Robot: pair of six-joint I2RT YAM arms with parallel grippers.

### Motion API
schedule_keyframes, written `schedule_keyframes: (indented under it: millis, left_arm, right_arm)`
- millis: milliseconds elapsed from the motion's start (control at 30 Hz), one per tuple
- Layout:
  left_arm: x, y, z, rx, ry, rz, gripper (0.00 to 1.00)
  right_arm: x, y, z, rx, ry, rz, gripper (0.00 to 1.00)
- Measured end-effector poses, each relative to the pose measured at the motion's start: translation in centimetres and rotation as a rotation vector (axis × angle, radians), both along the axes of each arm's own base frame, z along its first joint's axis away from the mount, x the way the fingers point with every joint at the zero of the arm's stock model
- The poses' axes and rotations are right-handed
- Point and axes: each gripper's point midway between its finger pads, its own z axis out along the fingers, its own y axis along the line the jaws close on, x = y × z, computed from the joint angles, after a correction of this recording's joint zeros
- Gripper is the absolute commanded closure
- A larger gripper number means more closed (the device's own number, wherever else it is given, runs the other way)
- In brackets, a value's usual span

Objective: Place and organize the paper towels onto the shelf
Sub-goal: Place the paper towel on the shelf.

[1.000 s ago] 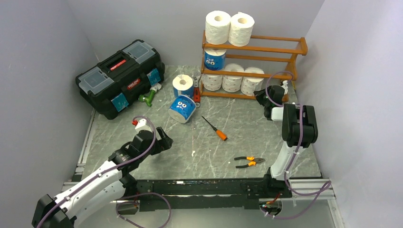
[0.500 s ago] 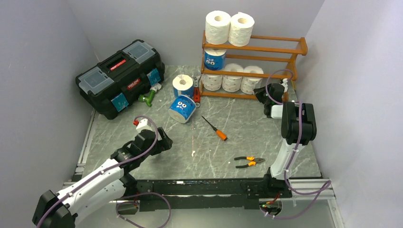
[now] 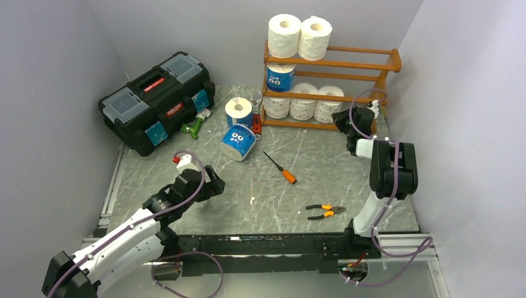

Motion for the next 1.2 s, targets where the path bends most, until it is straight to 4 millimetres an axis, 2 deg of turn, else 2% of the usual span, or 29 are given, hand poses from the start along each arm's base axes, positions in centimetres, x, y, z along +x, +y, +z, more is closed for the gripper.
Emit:
schedule_keyframes:
  millis: [67,233,300,400,533,567,633,667,800,933,1000,1067,1200]
  left_arm:
    - [0.0,0.0,0.4,-0.009,-0.012,-0.001,0.07]
    - [0.1,-0.1,1.7,-0.047,-0.060,-0.001,0.06]
    - [0.2,-0.2,2.2,-0.058,-0.074,-0.001,0.06]
    - [0.1,-0.1,2.5,-0.066,-0.083,-0.002,0.05]
    - [-0.2,0.2,2.8,-0.073,-0.090,0.003,0.04]
    - [-0.2,0.3,2.9,-0.074,-0.094,0.007,0.04]
    - [-0.2,0.5,2.9,-0.073,-0.098,0.018,0.02]
    - [-0.1,0.6,2.9,-0.071,-0.099,0.023,0.02]
    - [0.3,0.5,3.2,-0.063,-0.099,0.036,0.01]
    - [1.8,-0.6,4.4,-0.103,-0.143,0.041,0.01]
    - [2.9,-1.4,5.3,-0.153,-0.187,0.048,0.01]
    - [4.1,-2.4,6.0,-0.208,-0.233,0.056,0.01]
    - [5.9,-3.8,6.1,-0.256,-0.248,0.049,0.00]
  right_arm:
    - [-0.7,0.0,1.6,-0.011,-0.015,-0.003,0.70]
    - [-4.0,0.5,6.7,-0.057,-0.067,-0.035,0.60]
    - [-6.0,1.3,8.0,-0.082,-0.071,-0.043,0.58]
    - [-8.4,3.8,9.0,-0.118,-0.031,-0.036,0.57]
    - [-11.8,7.5,8.4,-0.213,0.101,-0.016,0.52]
    - [-12.8,8.3,8.2,-0.236,0.138,-0.016,0.41]
    - [-14.3,8.7,7.8,-0.246,0.184,-0.024,0.12]
    - [-15.1,8.4,7.4,-0.252,0.208,-0.029,0.06]
    - [-17.9,7.3,5.0,-0.257,0.268,-0.006,0.05]
    - [-21.4,8.9,1.0,-0.234,0.311,0.165,0.06]
    - [-22.7,9.8,-0.2,-0.221,0.312,0.243,0.06]
    - [-23.6,10.6,-0.3,-0.209,0.288,0.306,0.07]
    - [-23.4,11.7,1.5,-0.203,0.200,0.373,0.08]
